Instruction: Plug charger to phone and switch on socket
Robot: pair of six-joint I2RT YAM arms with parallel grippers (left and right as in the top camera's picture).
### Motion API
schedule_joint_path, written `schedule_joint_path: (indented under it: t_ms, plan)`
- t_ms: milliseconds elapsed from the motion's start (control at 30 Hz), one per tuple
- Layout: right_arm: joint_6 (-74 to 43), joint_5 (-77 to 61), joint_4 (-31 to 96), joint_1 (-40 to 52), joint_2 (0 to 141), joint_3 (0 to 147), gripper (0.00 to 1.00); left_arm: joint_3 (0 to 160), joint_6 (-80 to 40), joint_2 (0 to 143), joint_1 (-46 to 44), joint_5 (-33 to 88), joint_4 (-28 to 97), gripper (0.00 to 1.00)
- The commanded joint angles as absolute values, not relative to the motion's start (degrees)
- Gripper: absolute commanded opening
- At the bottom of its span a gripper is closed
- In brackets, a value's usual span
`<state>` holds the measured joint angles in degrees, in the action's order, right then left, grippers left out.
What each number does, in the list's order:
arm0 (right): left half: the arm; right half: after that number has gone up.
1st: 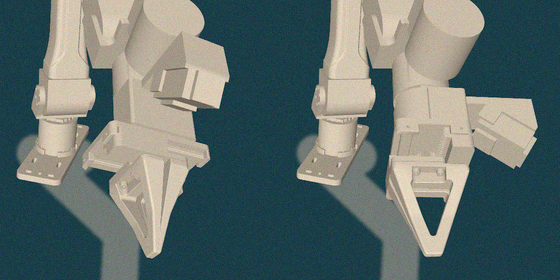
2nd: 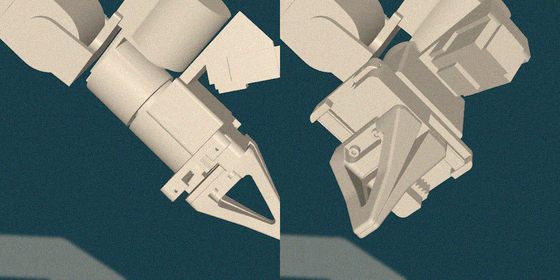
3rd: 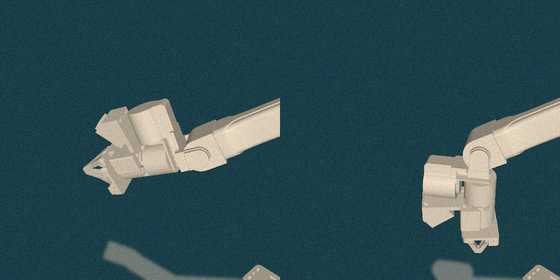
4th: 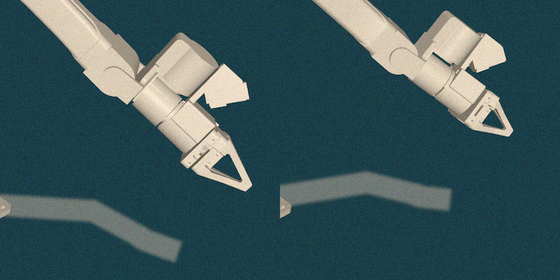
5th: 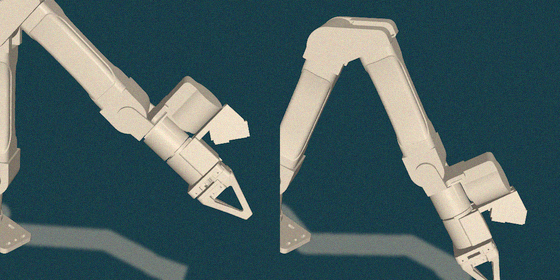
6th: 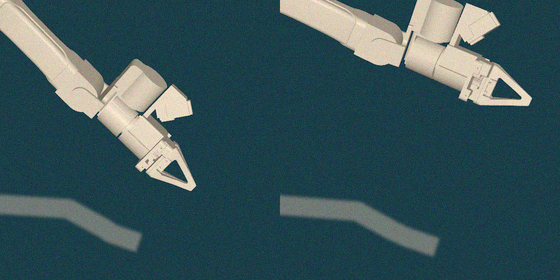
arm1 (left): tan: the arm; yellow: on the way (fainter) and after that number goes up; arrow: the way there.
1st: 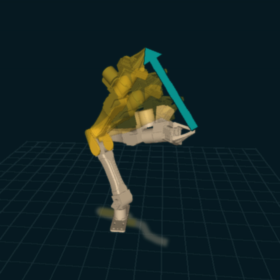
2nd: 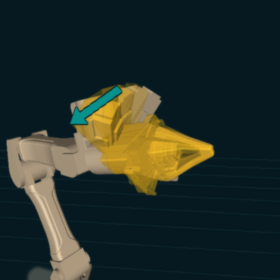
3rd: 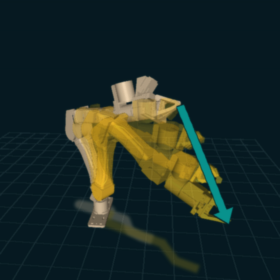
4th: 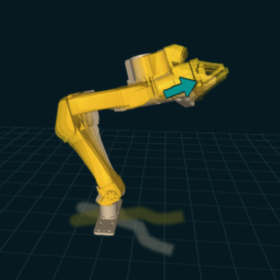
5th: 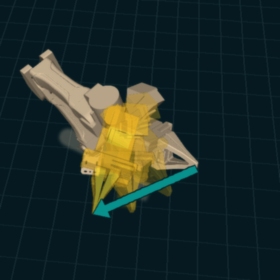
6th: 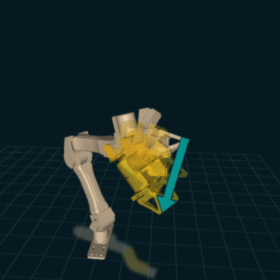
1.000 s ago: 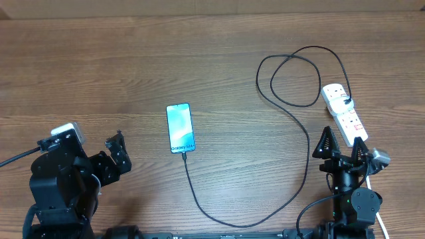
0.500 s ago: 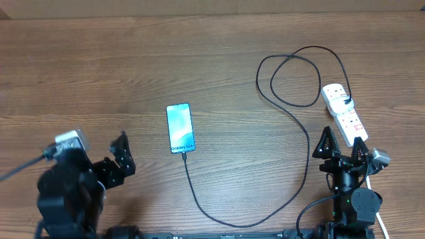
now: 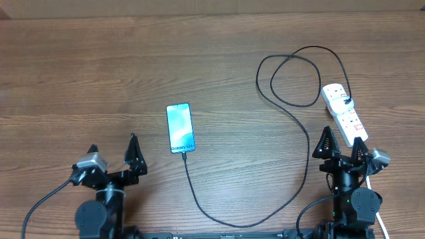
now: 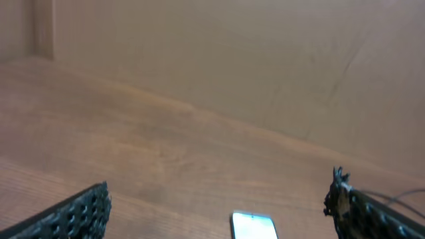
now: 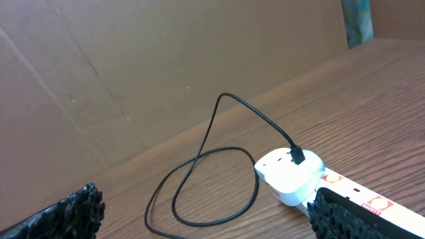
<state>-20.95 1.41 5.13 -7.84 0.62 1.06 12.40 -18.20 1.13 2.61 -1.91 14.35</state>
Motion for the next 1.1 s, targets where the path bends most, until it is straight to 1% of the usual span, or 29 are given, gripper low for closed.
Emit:
schedule_joint_path:
  t_ms: [0, 133, 267, 400, 1067]
  plan:
    - [-20.5, 1.2, 4.7, -8.1, 0.2, 0.5, 1.00, 6.3, -15.0, 0.2, 2.2, -1.4, 6.3, 1.00]
    - [-20.5, 1.2, 4.7, -8.1, 0.2, 0.5, 1.00, 0.3, -11.7, 0.2, 2.2, -1.5, -2.3, 1.00]
    - [-20.5, 1.2, 4.7, -8.1, 0.2, 0.5, 1.00, 0.3, -7.3, 0.2, 2.3, -1.4, -1.0, 1.00]
    - [-20.5, 1.2, 4.7, -8.1, 0.2, 0.5, 1.00, 0.3, -5.6, 0.2, 2.3, 0.3, 4.7, 0.99]
    - [-20.5, 1.2, 4.7, -8.1, 0.2, 0.5, 1.00, 0.3, -5.3, 0.3, 2.3, 0.7, 4.5, 1.00]
